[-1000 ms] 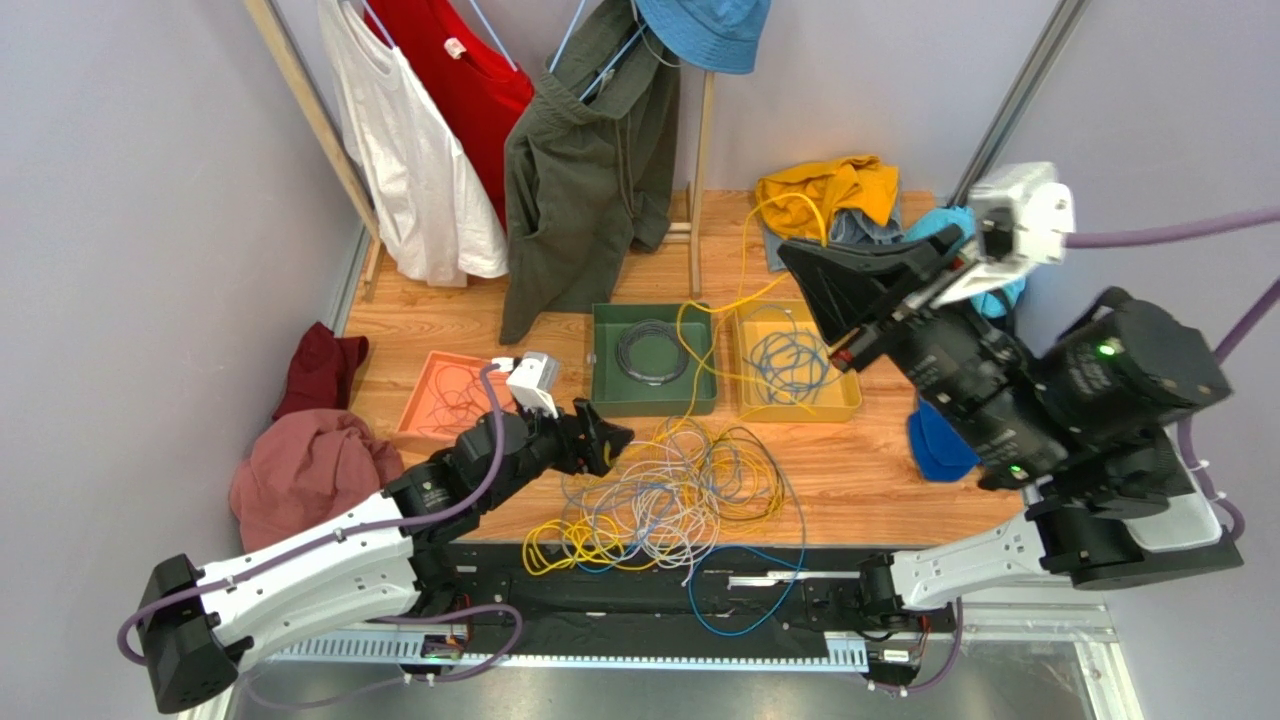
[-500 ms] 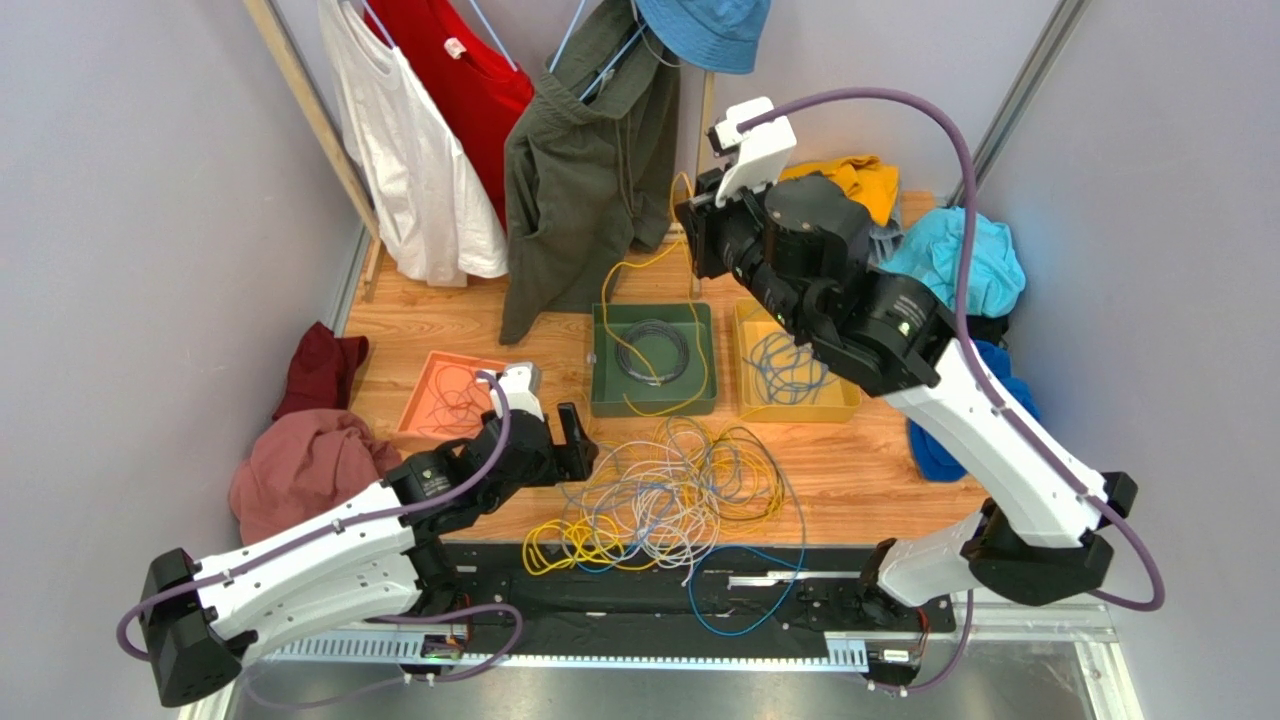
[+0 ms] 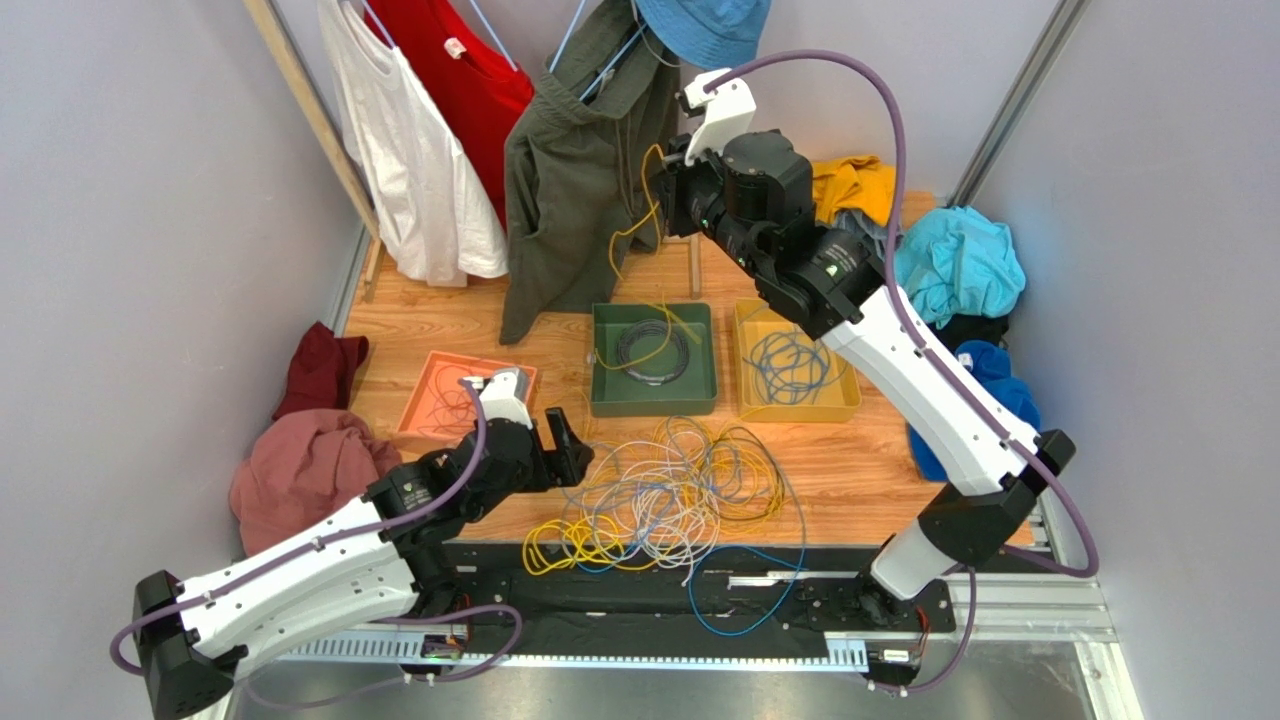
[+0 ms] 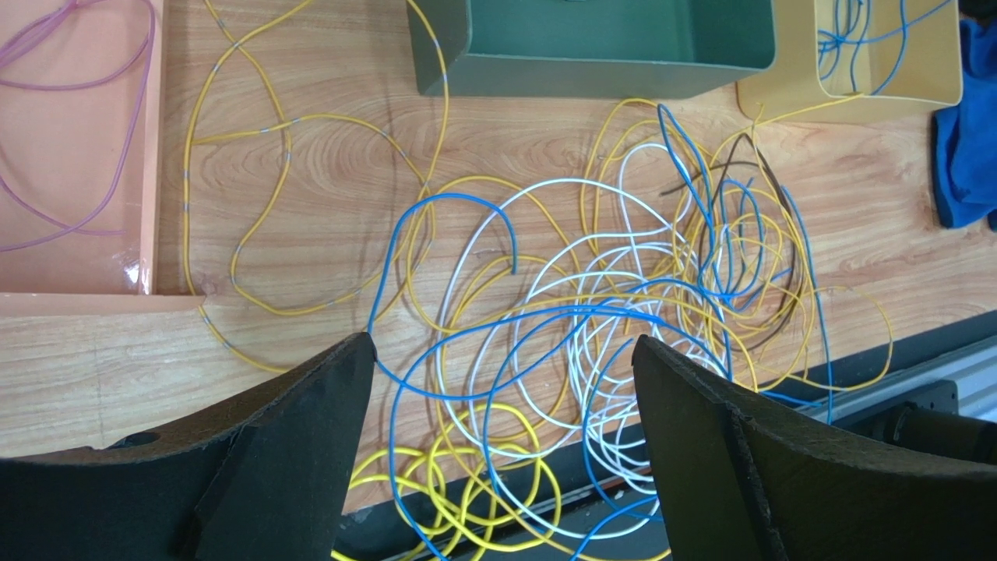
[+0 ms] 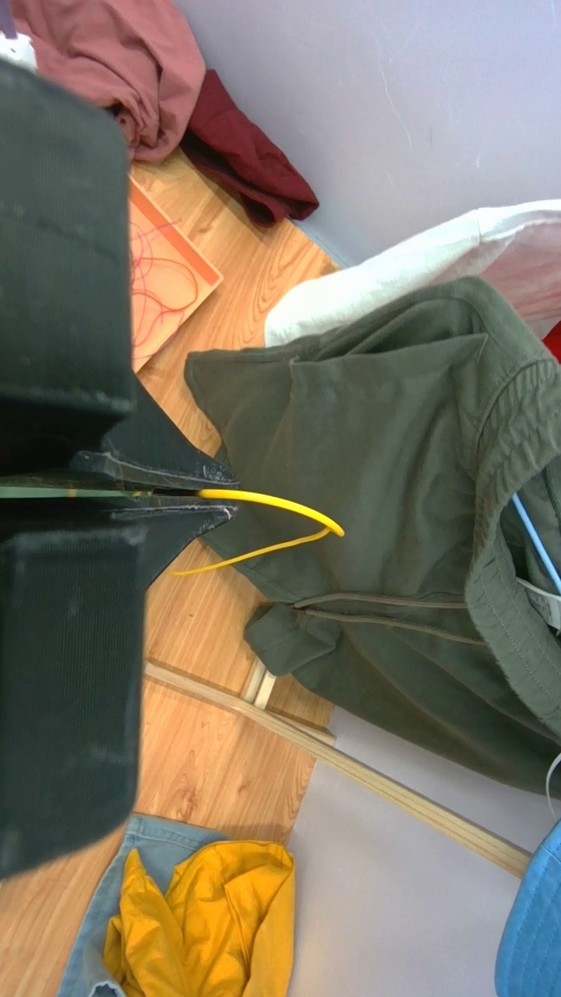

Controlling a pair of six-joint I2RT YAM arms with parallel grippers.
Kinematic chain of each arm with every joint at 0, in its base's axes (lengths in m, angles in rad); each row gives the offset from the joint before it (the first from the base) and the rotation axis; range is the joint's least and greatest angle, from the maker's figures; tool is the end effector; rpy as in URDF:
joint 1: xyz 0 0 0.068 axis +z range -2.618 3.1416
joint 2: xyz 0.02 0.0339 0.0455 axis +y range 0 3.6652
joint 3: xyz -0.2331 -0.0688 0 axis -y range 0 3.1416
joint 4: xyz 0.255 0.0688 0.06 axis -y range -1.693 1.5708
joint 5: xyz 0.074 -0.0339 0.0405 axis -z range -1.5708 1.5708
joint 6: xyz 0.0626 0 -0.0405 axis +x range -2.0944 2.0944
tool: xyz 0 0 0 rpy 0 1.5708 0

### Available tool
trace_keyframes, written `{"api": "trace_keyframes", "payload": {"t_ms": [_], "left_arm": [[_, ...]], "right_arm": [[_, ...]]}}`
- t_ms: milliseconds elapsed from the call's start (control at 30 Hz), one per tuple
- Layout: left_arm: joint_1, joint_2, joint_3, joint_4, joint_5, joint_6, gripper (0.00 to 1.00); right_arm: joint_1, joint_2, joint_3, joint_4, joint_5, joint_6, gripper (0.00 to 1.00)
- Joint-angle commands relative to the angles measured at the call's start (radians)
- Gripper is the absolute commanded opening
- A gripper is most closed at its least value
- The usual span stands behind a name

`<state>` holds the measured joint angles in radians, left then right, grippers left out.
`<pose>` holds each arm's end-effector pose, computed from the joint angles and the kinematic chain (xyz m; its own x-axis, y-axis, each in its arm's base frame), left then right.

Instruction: Untangle the cables

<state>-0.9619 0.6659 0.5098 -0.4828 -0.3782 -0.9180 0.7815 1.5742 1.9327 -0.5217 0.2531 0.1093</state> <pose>0.1357 -0.1541 0.1983 -0.6781 -0.3183 -0.6625 0.0891 0.8591 -0.5040 0.2746 0.2504 0.4704 -0.1699 -0.0198 -0.9853 -0.4909 0.8686 0.0672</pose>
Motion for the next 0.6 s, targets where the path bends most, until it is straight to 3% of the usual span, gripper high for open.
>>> {"api": "trace_keyframes", "payload": {"t_ms": [0,233,567], "left_arm": [[-0.005,-0.006,-0.016,0.026,0.015,0.001,0.90],[-0.005,-0.006,-0.043,0.052,0.041,-0.004,0.89],[-0.005,-0.017,-0.045,0.041,0.045,0.002,0.89]], "right_arm": [[-0.011,0.010,-0.022,0.068,-0.028,0.015,0.00],[-0.048,-0.019,-0.311,0.218,-0.035,0.067,0.00],[-0.054,-0.005,-0.590,0.359,-0.055,0.145,0.00]]}}
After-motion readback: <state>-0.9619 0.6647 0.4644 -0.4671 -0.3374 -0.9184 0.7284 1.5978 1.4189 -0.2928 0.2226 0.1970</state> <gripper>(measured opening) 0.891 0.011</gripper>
